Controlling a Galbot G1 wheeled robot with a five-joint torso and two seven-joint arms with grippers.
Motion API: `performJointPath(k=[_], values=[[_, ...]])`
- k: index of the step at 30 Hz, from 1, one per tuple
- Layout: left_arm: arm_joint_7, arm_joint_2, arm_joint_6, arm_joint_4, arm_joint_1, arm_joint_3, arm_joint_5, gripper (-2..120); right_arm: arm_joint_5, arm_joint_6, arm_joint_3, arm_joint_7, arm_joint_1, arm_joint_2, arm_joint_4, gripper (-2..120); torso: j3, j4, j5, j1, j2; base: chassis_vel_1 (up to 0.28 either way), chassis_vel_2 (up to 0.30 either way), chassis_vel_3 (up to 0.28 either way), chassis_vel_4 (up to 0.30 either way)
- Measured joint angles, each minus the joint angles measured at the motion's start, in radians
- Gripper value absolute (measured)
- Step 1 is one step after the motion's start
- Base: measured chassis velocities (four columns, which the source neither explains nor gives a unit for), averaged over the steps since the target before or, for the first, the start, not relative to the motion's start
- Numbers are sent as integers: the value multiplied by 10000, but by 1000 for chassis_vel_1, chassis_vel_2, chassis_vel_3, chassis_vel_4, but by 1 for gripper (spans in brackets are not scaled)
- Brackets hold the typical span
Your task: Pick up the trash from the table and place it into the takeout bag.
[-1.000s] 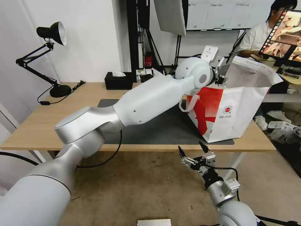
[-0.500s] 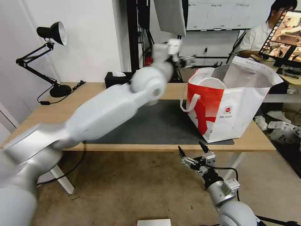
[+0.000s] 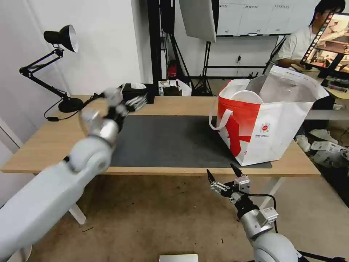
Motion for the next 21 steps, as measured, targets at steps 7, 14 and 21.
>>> performJointPath(k=[7,14,21], values=[[5,-730,249,-586,3084,-2084,1190,100,0,0,0,0,0,0,0,100,1,-5,4,1,-1,0,0,0,0],[395,-2283,266,-1172,6554,-4333,2881,100,-1,0,0,0,0,0,0,100,0,1,6,0,0,0,0,0,0],[761,-3655,-377,-1382,8395,-5009,3665,100,-1,0,0,-1,0,-1,0,100,1,-1,5,0,0,0,0,0,0]])
